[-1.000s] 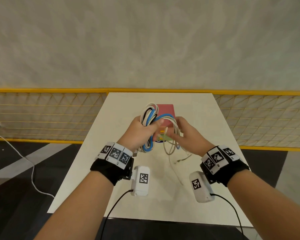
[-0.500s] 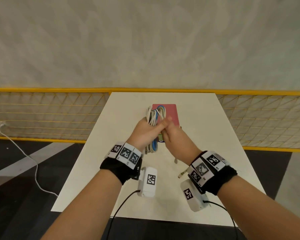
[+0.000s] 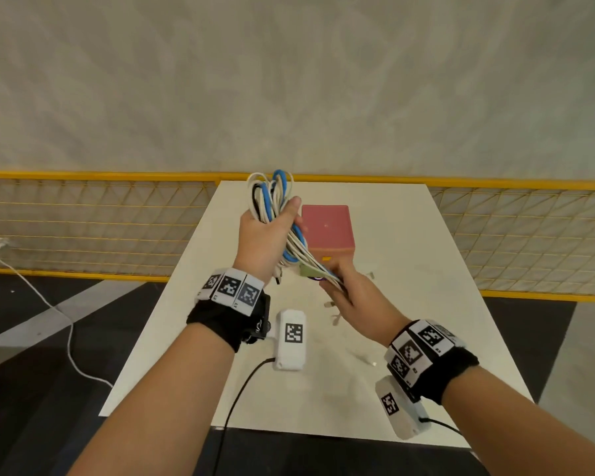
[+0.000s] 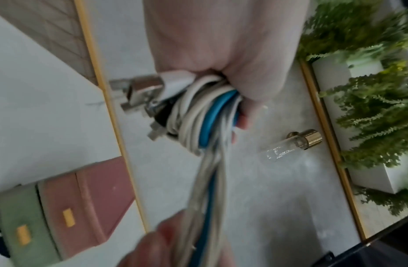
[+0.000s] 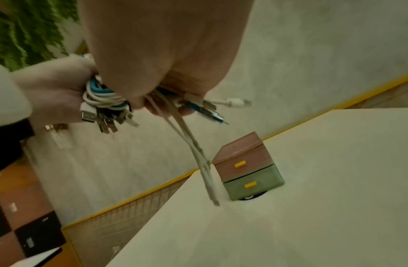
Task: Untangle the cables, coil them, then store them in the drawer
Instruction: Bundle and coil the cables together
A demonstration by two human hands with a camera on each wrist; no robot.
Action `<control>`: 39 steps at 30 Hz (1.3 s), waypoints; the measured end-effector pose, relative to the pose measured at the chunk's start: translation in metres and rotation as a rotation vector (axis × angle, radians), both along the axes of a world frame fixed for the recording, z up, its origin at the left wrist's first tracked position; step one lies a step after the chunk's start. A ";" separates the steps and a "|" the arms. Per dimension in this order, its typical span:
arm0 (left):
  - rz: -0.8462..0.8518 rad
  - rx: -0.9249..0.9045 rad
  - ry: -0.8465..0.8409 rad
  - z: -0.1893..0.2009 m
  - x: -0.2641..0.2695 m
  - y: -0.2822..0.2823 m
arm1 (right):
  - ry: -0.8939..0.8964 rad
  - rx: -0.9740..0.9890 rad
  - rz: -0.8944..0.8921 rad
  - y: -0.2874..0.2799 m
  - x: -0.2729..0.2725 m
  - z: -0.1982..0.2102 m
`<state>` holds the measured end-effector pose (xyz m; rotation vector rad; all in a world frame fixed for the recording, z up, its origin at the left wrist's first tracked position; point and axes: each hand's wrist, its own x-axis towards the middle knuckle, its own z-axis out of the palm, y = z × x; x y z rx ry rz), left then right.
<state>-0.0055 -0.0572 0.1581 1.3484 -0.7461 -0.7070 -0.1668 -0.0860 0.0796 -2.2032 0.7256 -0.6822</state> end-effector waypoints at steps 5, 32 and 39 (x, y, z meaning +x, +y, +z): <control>-0.268 -0.050 0.028 0.002 -0.003 0.011 | 0.195 -0.113 0.021 -0.021 0.002 0.000; -0.448 0.366 -0.373 -0.030 0.007 0.018 | 0.322 -0.098 -0.099 -0.051 -0.008 0.040; -0.334 0.281 -0.274 -0.041 0.003 0.015 | 0.069 0.245 -0.168 -0.036 -0.003 0.040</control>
